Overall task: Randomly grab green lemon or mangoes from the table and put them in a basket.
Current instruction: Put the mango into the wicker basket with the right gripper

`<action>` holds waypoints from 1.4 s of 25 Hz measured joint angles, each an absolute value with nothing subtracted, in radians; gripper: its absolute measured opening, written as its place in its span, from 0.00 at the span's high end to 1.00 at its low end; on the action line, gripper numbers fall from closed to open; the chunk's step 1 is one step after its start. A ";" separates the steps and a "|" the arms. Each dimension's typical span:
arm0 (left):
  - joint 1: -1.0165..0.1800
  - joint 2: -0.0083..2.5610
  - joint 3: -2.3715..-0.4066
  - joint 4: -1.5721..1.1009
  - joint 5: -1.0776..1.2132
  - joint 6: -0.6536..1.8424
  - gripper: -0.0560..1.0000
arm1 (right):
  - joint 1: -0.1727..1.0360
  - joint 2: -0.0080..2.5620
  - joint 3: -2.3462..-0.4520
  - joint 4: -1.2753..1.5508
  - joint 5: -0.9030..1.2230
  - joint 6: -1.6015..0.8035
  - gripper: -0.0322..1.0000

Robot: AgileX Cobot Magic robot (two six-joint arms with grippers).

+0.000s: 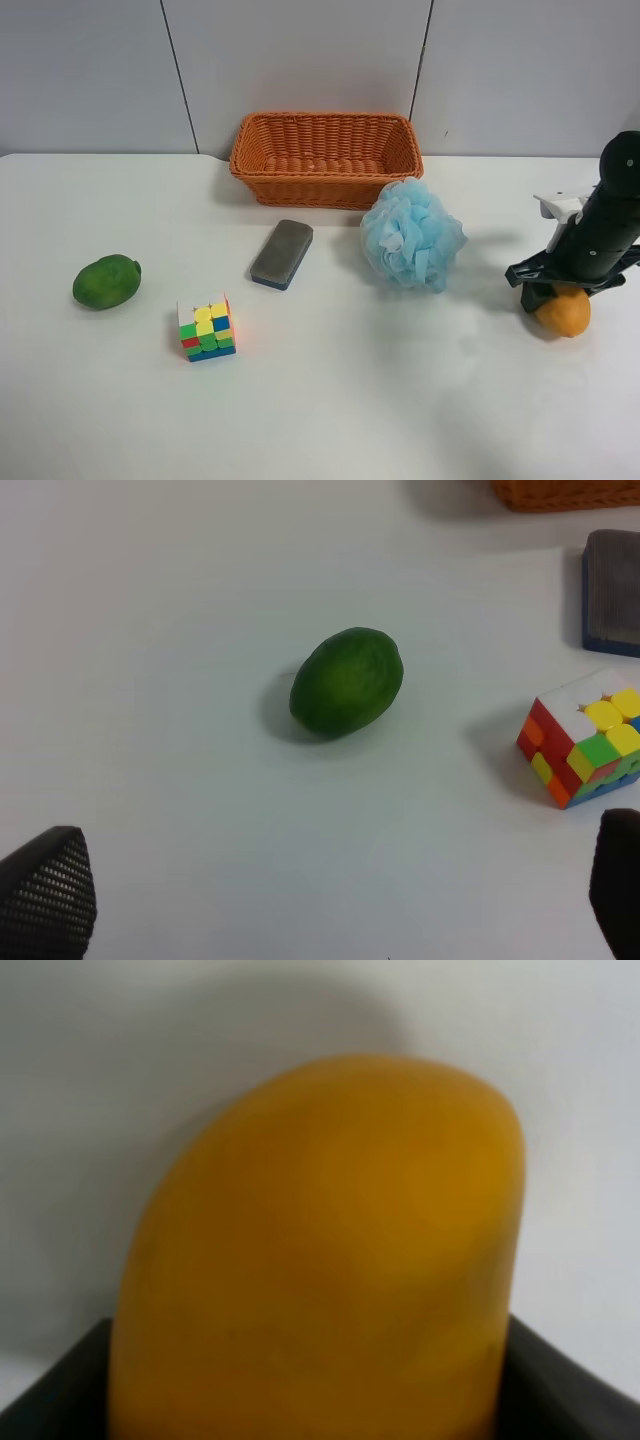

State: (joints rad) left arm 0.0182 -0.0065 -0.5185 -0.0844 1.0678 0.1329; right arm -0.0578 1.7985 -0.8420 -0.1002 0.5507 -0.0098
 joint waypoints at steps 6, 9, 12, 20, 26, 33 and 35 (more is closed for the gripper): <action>0.018 -0.007 -0.518 -0.084 1.068 0.133 0.01 | -0.058 1.683 -0.911 -0.064 0.693 -0.010 0.37; 0.018 -0.007 -0.518 -0.084 1.068 0.133 0.01 | -0.058 1.636 -0.997 -0.032 0.801 -0.010 0.37; 0.018 -0.007 -0.518 -0.084 1.068 0.133 0.01 | -0.058 1.604 -1.100 0.018 0.905 -0.010 0.37; 0.018 -0.007 -0.518 -0.084 1.068 0.133 0.01 | -0.008 1.595 -1.360 0.063 1.072 -0.010 0.37; 0.018 -0.007 -0.518 -0.084 1.068 0.133 0.01 | 0.107 1.648 -1.561 0.063 1.096 -0.009 0.37; 0.018 -0.007 -0.518 -0.084 1.068 0.133 0.01 | 0.220 1.850 -1.812 0.063 1.095 -0.009 0.37; 0.018 -0.007 -0.518 -0.084 1.068 0.133 0.01 | 0.248 1.914 -1.868 0.063 1.086 -0.009 0.37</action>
State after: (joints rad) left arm 0.0182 -0.0065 -0.5185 -0.0842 1.0678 0.1329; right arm 0.2478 1.9142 -1.8684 0.0635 1.0855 -0.0089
